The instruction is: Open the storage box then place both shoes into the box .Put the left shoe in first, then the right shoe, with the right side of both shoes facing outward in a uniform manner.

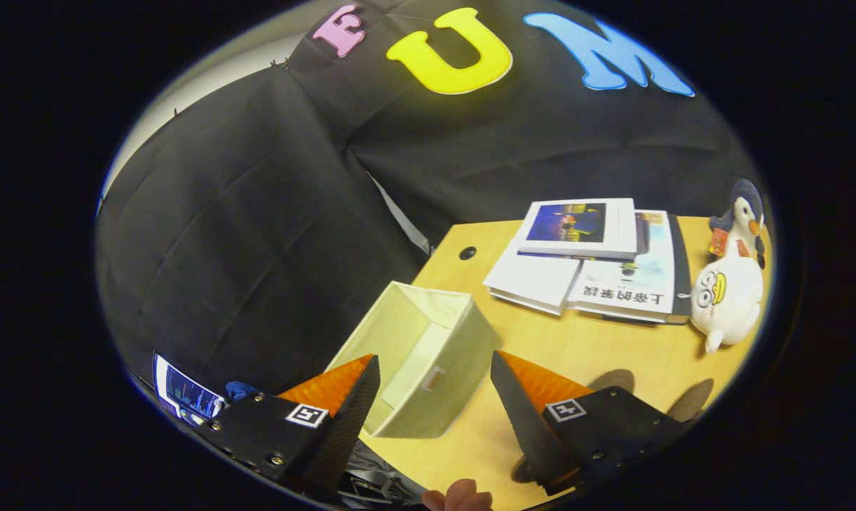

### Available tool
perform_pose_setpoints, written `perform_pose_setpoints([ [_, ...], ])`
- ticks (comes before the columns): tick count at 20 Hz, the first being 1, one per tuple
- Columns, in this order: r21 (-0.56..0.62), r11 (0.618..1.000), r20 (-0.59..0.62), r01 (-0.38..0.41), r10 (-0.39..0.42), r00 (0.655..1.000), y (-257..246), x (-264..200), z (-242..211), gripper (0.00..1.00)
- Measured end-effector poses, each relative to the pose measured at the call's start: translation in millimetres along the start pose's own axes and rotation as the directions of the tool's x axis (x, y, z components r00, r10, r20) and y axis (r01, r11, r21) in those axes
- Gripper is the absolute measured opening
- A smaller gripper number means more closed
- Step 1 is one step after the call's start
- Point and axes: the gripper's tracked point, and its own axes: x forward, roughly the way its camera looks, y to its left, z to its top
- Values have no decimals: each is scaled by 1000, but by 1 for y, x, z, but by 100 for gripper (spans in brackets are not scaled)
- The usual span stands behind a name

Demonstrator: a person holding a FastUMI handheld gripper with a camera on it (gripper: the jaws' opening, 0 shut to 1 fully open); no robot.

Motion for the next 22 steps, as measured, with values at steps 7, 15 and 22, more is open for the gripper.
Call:
perform_pose_setpoints([
  [7,64,985,-26,162,-161,987,-74,-26,-54,96],
  [15,27,945,-122,326,-321,939,-139,-31,-125,96],
  [22,-12,921,-219,390,-382,898,-179,-12,-171,96],
])
